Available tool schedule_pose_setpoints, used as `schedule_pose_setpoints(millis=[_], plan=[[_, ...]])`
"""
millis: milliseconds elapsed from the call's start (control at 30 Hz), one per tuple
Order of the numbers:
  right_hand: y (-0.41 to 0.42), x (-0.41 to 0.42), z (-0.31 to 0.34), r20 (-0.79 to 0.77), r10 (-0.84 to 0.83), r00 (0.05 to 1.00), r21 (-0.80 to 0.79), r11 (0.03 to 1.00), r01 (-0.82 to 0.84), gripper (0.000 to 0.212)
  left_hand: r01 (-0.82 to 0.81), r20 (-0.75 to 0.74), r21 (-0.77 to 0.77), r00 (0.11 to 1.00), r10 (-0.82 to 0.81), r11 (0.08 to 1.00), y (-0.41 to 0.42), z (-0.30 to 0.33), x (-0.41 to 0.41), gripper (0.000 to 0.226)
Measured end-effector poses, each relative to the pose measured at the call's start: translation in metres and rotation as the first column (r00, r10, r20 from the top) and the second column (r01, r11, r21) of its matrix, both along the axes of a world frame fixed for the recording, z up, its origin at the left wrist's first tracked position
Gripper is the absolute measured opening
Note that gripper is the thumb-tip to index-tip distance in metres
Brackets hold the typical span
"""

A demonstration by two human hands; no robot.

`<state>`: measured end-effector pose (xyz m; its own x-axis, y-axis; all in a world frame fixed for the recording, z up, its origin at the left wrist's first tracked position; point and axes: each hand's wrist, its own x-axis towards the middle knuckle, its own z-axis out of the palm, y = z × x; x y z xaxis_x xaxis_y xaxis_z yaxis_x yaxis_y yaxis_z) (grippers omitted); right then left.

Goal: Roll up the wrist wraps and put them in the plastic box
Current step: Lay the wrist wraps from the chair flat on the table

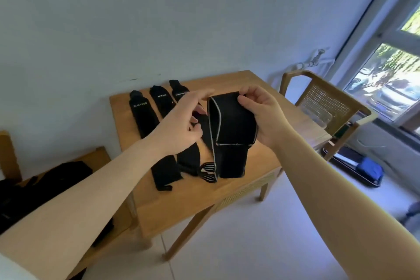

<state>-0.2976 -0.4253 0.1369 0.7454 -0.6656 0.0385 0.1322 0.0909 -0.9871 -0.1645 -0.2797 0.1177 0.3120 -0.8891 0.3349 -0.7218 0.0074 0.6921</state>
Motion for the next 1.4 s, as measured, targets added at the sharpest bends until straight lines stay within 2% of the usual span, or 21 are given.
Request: schedule_pose_setpoints(millis=[67, 133, 200, 300, 333, 400, 433, 500, 533, 600, 667, 833, 967, 1000, 1067, 1100, 1133, 1200, 1267, 1367, 1400], plan=[[-0.016, -0.01, 0.003, 0.012, -0.052, 0.999, 0.029, 0.998, 0.052, 0.017, 0.106, 0.247, 0.017, 0.963, -0.107, 0.994, -0.017, -0.003, -0.013, 0.082], [-0.031, -0.017, 0.005, 0.015, -0.069, 0.998, 0.067, 0.995, 0.068, 0.018, 0.115, 0.488, -0.091, 0.871, -0.057, 0.989, -0.037, -0.004, -0.021, 0.068], [-0.047, -0.023, 0.005, -0.002, -0.065, 0.998, 0.108, 0.992, 0.064, 0.02, 0.167, 0.514, -0.257, 0.857, -0.012, 0.952, -0.059, 0.0, -0.025, 0.044], [-0.074, -0.027, 0.002, -0.074, -0.054, 0.996, 0.12, 0.991, 0.063, 0.019, 0.223, 0.292, -0.354, 0.949, -0.118, 0.908, -0.092, 0.007, -0.031, 0.024], [-0.086, -0.027, -0.004, -0.125, -0.075, 0.989, 0.069, 0.994, 0.084, 0.018, 0.174, 0.167, -0.336, 0.978, -0.123, 0.926, -0.103, 0.007, -0.033, 0.022], [-0.104, -0.029, -0.015, -0.261, -0.186, 0.947, -0.146, 0.978, 0.152, 0.022, 0.029, -0.056, -0.251, 0.997, -0.044, 0.967, -0.126, 0.002, -0.033, 0.016], [-0.112, -0.029, -0.019, -0.293, -0.257, 0.921, -0.216, 0.956, 0.198, 0.032, -0.022, -0.158, -0.2, 0.987, -0.01, 0.979, -0.137, -0.004, -0.031, 0.014], [-0.127, -0.028, -0.025, -0.228, -0.28, 0.932, -0.154, 0.956, 0.25, 0.061, -0.058, -0.333, -0.124, 0.943, 0.013, 0.991, -0.158, -0.015, -0.024, 0.013], [-0.136, -0.025, -0.027, -0.167, -0.251, 0.954, -0.094, 0.967, 0.238, 0.062, -0.046, -0.4, -0.09, 0.916, 0.006, 0.995, -0.169, -0.021, -0.02, 0.014], [-0.15, -0.014, -0.028, -0.126, -0.226, 0.966, -0.08, 0.973, 0.217, 0.036, -0.012, -0.501, -0.014, 0.866, 0.003, 1.0, -0.189, -0.03, -0.011, 0.016], [-0.166, 0.003, -0.029, -0.183, -0.263, 0.947, -0.148, 0.96, 0.238, 0.016, 0.007, -0.551, 0.041, 0.834, 0.017, 0.999, -0.207, -0.038, 0.0, 0.015], [-0.201, 0.045, -0.043, -0.275, -0.301, 0.913, -0.157, 0.951, 0.266, 0.012, 0.011, -0.617, 0.123, 0.784, 0.068, 0.992, -0.241, -0.058, 0.033, 0.012], [-0.22, 0.07, -0.061, -0.326, -0.306, 0.894, -0.099, 0.952, 0.29, 0.01, 0.003, -0.668, 0.155, 0.737, 0.103, 0.988, -0.259, -0.072, 0.052, 0.014], [-0.225, 0.074, -0.063, -0.323, -0.272, 0.907, -0.028, 0.96, 0.278, 0.012, -0.005, -0.696, 0.154, 0.709, 0.112, 0.988, -0.262, -0.074, 0.055, 0.015], [-0.235, 0.08, -0.065, -0.219, -0.113, 0.969, 0.232, 0.959, 0.164, 0.03, -0.013, -0.776, 0.16, 0.617, 0.134, 0.987, -0.272, -0.075, 0.061, 0.016], [-0.241, 0.082, -0.065, -0.135, -0.036, 0.99, 0.338, 0.938, 0.08, 0.039, 0.002, -0.829, 0.157, 0.544, 0.13, 0.988, -0.278, -0.072, 0.064, 0.017], [-0.247, 0.084, -0.065, -0.077, 0.026, 0.997, 0.358, 0.934, 0.003, 0.041, 0.038, -0.888, 0.143, 0.446, 0.111, 0.989, -0.285, -0.07, 0.067, 0.017], [-0.261, 0.091, -0.068, -0.093, 0.111, 0.99, 0.226, 0.97, -0.087, 0.029, 0.137, -0.946, 0.139, 0.313, 0.091, 0.981, -0.299, -0.067, 0.072, 0.019], [-0.275, 0.101, -0.071, -0.177, 0.163, 0.971, 0.099, 0.984, -0.148, 0.022, 0.219, -0.963, 0.149, 0.255, 0.091, 0.964, -0.312, -0.066, 0.074, 0.021], [-0.301, 0.121, -0.08, -0.211, 0.327, 0.921, 0.111, 0.944, -0.31, 0.022, 0.176, -0.979, 0.129, 0.179, 0.097, 0.976, -0.335, -0.073, 0.077, 0.02], [-0.308, 0.128, -0.084, -0.191, 0.356, 0.915, 0.124, 0.933, -0.337, 0.02, 0.133, -0.968, 0.163, 0.214, 0.132, 0.978, -0.345, -0.081, 0.083, 0.02]])
